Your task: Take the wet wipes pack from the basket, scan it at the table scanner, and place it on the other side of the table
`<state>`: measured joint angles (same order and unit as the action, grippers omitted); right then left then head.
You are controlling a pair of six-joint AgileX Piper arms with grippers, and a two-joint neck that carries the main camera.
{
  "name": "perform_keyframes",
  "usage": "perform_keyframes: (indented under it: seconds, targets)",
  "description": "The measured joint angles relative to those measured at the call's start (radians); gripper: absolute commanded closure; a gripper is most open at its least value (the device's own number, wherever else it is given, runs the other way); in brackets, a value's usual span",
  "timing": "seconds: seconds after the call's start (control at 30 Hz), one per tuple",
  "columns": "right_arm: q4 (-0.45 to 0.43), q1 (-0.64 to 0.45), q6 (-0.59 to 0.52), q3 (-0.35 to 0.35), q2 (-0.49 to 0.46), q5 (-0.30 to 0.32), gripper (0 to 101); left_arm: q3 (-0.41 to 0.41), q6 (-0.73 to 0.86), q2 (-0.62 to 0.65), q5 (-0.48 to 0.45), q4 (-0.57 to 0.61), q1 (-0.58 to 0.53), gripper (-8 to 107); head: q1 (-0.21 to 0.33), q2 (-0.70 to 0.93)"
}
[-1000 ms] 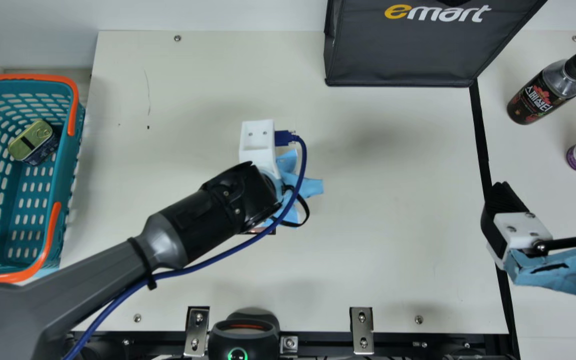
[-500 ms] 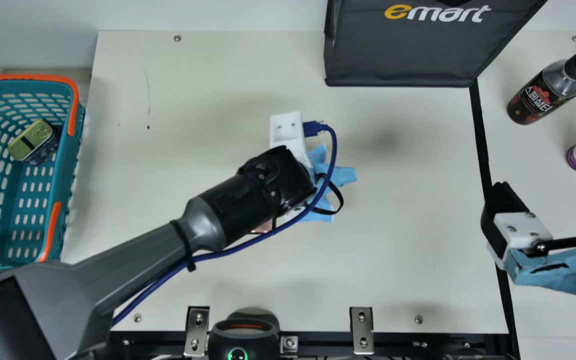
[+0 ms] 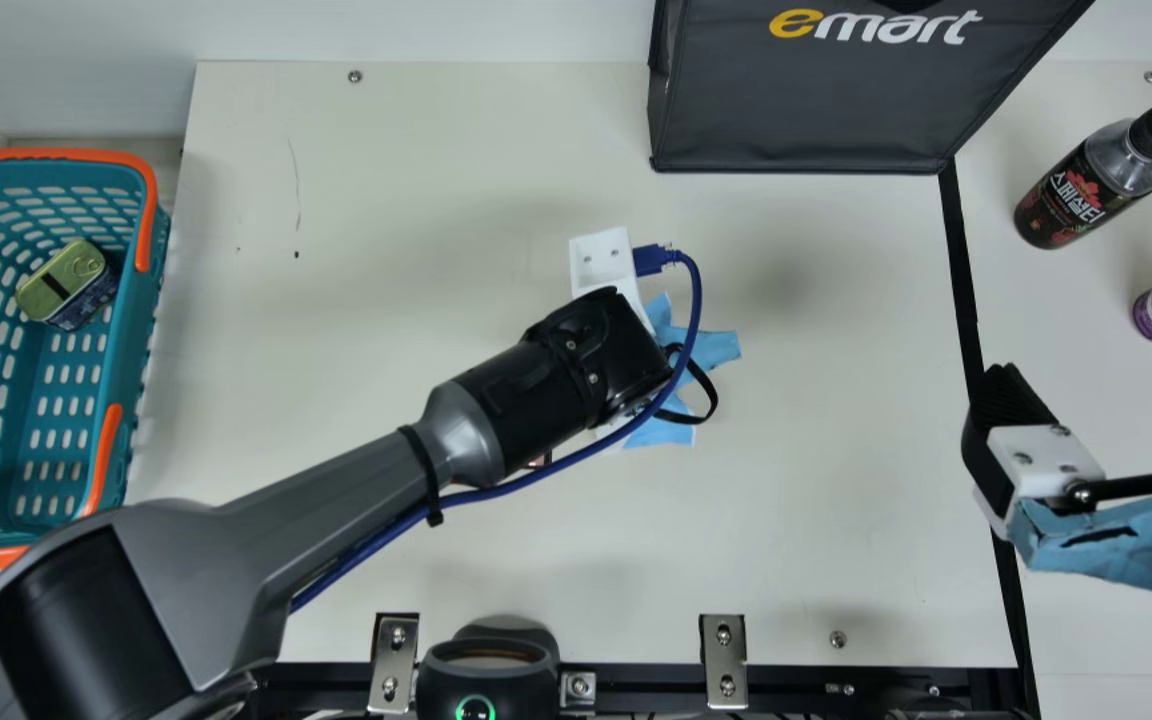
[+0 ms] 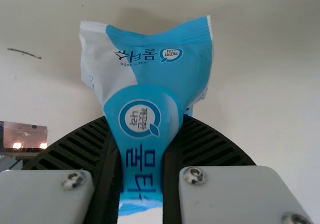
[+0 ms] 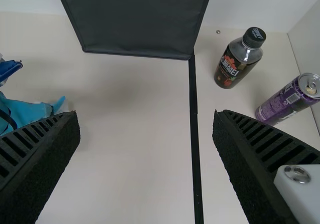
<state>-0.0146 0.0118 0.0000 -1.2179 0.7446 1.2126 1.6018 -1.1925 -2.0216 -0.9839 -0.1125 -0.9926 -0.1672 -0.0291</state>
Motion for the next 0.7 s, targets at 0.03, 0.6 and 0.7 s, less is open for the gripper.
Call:
perform_keyframes:
  seconds: [0.03,0.6,0.7]
  targets:
    - [0.000,0.000,0.000,0.000,0.000,0.000,6,0.001,0.000,0.000,0.002,0.000,0.000,60,0.000,0.000]
    - [0.000,0.000,0.000,0.000,0.000,0.000,6,-0.086,0.046,0.092,0.108,0.096,0.042,9,0.000,0.000]
    - [0.000,0.000,0.000,0.000,0.000,0.000,6,-0.138,0.099,0.146,0.166,0.149,0.068,9,0.000,0.000]
